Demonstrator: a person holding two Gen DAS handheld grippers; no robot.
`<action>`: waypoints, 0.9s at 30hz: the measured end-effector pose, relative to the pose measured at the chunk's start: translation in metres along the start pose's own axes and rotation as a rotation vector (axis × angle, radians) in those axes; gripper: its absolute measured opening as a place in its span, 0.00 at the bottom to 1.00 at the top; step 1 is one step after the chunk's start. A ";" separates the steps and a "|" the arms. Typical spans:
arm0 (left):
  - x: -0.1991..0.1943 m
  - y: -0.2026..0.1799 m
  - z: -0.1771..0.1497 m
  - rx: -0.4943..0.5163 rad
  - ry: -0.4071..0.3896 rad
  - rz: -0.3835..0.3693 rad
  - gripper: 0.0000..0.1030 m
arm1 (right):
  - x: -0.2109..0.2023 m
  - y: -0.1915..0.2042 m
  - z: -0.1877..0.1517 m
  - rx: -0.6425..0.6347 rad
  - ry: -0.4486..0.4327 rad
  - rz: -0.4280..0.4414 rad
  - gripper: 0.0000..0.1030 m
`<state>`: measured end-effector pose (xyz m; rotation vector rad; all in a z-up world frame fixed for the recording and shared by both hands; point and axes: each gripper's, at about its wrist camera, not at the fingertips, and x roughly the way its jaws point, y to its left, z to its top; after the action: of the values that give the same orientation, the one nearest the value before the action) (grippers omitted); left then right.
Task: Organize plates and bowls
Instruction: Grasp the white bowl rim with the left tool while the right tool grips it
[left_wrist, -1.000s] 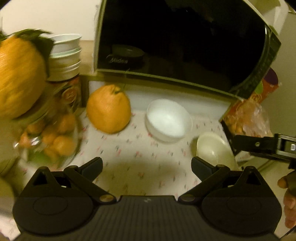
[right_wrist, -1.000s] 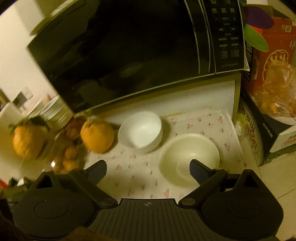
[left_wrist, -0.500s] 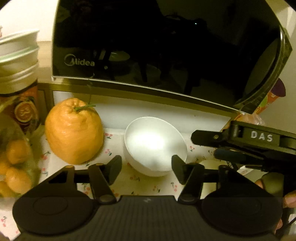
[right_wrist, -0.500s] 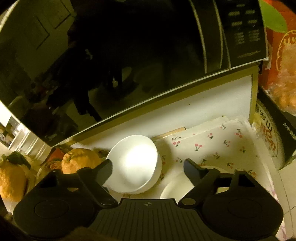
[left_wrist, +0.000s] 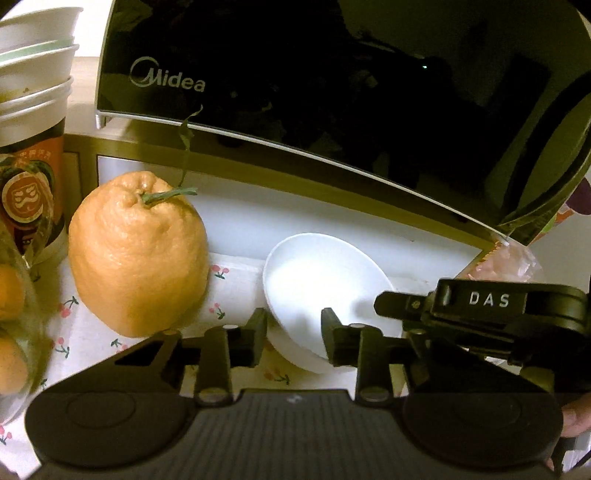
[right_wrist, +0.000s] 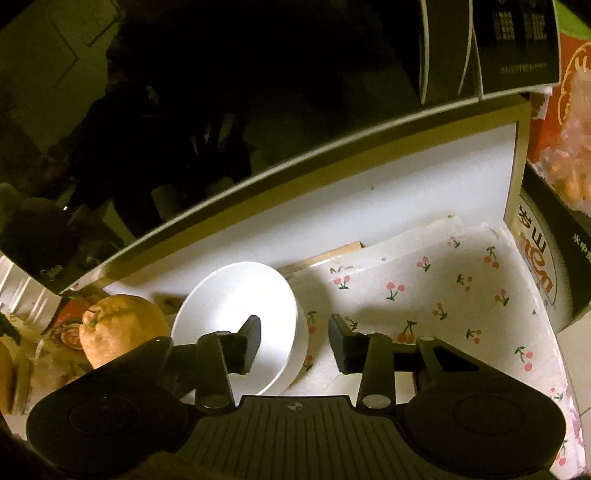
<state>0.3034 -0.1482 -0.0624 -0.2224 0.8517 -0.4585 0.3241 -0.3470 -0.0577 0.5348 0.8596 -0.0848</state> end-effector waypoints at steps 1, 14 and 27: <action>0.000 0.001 0.000 0.000 -0.001 0.002 0.21 | 0.001 0.000 0.000 0.000 0.004 0.001 0.26; -0.027 -0.008 0.000 -0.004 -0.002 -0.021 0.14 | -0.035 0.009 -0.012 -0.015 -0.015 -0.010 0.19; -0.124 -0.035 -0.027 0.069 -0.001 -0.046 0.14 | -0.147 0.027 -0.052 -0.046 -0.054 0.000 0.20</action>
<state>0.2018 -0.1201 0.0161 -0.1787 0.8298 -0.5304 0.1986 -0.3186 0.0345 0.4873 0.8071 -0.0794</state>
